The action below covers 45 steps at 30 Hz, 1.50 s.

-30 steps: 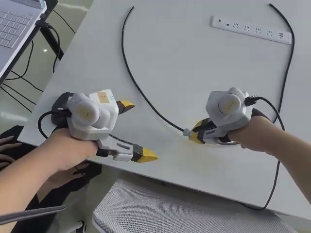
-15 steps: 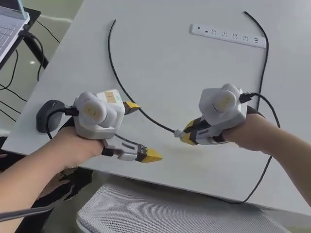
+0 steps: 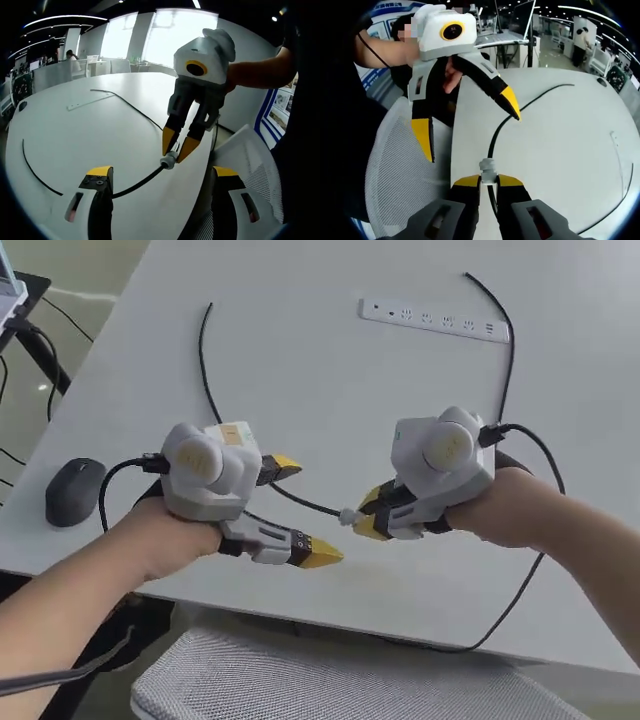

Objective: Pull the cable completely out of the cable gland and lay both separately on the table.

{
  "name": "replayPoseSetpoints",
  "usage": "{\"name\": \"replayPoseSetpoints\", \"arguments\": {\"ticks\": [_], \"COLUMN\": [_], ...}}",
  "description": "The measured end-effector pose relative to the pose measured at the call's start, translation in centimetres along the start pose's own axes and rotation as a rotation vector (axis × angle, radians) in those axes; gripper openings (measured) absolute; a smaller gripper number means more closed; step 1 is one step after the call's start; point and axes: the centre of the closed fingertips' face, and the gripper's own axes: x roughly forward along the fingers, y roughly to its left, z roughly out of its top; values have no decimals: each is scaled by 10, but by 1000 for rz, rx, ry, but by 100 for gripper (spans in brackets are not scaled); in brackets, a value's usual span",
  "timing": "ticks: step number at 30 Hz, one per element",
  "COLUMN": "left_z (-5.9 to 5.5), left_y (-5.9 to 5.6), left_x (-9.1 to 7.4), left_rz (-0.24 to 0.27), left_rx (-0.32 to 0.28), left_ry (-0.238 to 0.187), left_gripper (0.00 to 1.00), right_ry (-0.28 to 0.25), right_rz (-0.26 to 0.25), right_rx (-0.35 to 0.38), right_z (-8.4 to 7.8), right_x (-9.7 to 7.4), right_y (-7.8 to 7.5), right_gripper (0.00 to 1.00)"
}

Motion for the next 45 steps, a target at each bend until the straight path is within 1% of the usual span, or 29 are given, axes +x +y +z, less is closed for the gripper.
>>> {"name": "replayPoseSetpoints", "arguments": {"ticks": [3,5,6,8,11,12,15,18,20,22,24,26,27,29,36,41,45], "left_z": [0,3,4,6,6,6,5,6,5,1,0,0,0,2,5,7,6], "left_y": [-1,-5,-6,-8,-12,-14,-17,-21,-24,-25,-26,-27,-27,-28,-29,-33,-34], "left_x": [5,7,8,11,15,16,18,18,19,21,22,22,22,21,19,18,18], "left_rz": [-13,-31,-36,-46,-62,-70,-87,-109,-126,-135,-143,-147,-150,-156,-175,-203,-208], "left_rx": [-4,-2,-5,-10,-6,-4,-7,-13,-5,-2,13,12,9,5,-3,3,11], "left_ry": [-4,-22,-23,-33,-31,-33,-30,-39,-42,-24,-24,-22,-25,-35,-46,-56,-49], "left_gripper": [76,72,70,68,67,65,60,53,48,45,44,41,40,34,28,18,16], "right_ry": [-1,1,1,3,2,6,5,5,2,2,2,4,6,9,9,12,5], "right_rz": [2,2,3,8,15,14,18,15,13,16,16,18,19,19,21,20,23], "right_rx": [-20,-34,-40,-51,-64,-79,-90,-101,-105,-107,-113,-119,-121,-126,-139,-160,-161], "right_z": [2,1,2,2,2,2,4,4,6,6,6,5,5,4,4,3,2], "right_x": [-4,-5,-6,-8,-11,-11,-13,-14,-15,-15,-15,-15,-15,-14,-14,-13,-12], "right_y": [2,3,4,7,10,11,13,13,13,13,13,14,14,14,15,16,17], "right_gripper": [6,6,6,6,6,6,6,6,6,6,6,6,6,6,6,6,6]}}
